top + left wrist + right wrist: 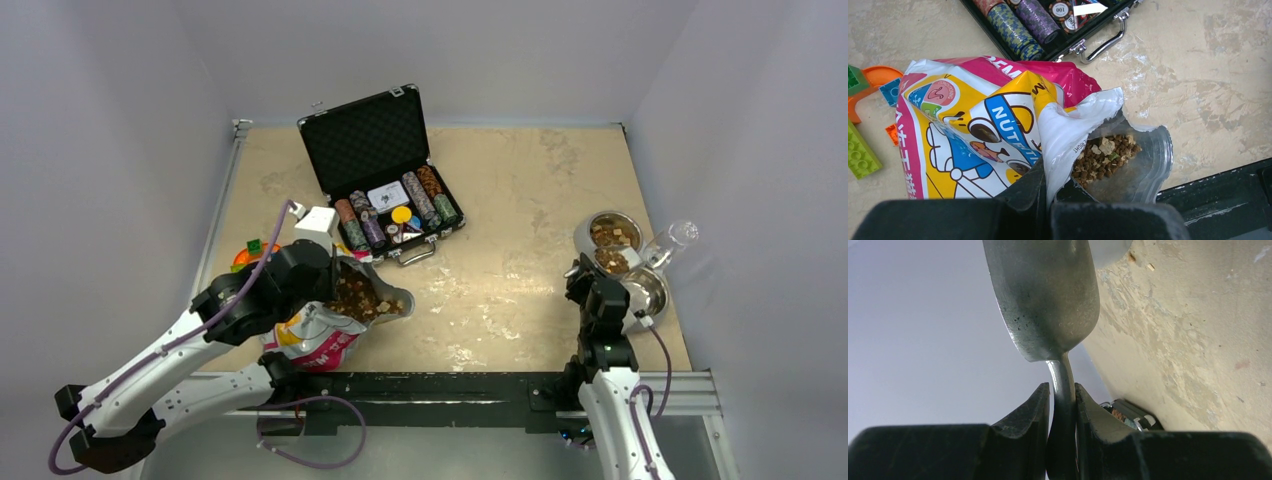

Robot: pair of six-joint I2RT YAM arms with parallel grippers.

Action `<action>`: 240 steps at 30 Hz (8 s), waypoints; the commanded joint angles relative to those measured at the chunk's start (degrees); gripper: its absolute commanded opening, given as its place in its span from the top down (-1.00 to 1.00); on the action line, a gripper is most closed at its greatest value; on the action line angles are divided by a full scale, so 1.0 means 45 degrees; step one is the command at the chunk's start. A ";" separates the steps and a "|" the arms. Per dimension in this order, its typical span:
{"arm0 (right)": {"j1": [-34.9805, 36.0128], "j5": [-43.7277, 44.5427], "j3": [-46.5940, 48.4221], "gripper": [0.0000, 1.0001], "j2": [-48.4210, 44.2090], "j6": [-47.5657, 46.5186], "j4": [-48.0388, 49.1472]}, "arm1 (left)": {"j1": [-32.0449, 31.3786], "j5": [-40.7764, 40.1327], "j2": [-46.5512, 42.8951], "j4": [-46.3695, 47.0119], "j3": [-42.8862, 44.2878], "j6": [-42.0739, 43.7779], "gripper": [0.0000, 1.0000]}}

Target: Serve the pet food

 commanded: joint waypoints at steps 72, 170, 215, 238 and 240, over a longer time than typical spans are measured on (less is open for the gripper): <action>-0.0425 -0.1460 0.6234 1.00 0.0876 0.4571 -1.3996 | 0.0107 -0.0953 -0.0498 -0.1309 0.1224 0.1744 1.00; -0.3559 -0.0322 1.3930 1.00 1.1652 -0.7855 -1.6795 | 0.0127 -0.1613 -0.1533 -0.0185 0.0007 0.2979 1.00; -0.3735 0.1092 1.0412 1.00 0.6251 -1.4530 -1.4751 | 0.0127 0.0073 -0.0630 -0.0539 0.0847 0.2272 1.00; 0.4759 -1.5783 0.8130 1.00 0.3672 -1.6357 -0.5518 | 0.0127 0.3766 0.1227 0.0619 0.0986 0.2302 1.00; 0.6042 -1.5752 0.8512 1.00 0.4477 -1.6469 -0.5856 | 0.0127 0.3805 0.1291 0.0549 0.1112 0.2310 1.00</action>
